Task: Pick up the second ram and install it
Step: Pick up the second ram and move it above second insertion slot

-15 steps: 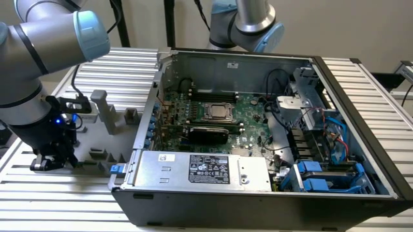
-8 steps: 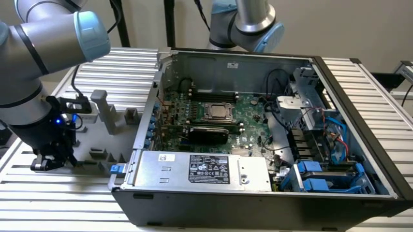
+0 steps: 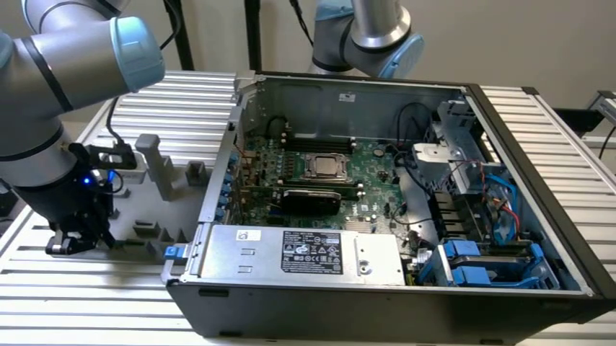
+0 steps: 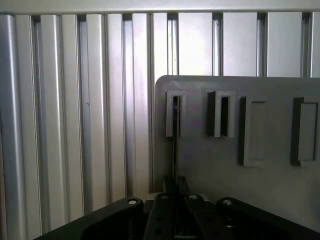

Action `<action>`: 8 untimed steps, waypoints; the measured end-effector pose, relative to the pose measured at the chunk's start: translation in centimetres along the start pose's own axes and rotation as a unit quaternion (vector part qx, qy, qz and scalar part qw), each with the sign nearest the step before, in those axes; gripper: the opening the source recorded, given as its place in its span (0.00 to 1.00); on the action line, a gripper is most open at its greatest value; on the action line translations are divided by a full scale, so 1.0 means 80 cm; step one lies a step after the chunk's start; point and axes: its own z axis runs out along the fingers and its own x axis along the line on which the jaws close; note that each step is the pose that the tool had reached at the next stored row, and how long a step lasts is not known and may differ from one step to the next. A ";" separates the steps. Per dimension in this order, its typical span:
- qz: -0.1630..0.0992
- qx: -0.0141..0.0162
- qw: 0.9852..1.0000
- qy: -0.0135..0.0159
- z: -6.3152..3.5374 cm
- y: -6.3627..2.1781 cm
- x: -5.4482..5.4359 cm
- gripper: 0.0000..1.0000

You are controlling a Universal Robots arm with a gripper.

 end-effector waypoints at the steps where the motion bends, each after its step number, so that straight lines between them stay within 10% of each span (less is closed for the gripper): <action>1: 0.000 0.000 1.000 0.000 0.000 0.000 0.000 0.14; 8: 0.000 0.000 1.000 0.000 -0.001 0.000 0.000 0.14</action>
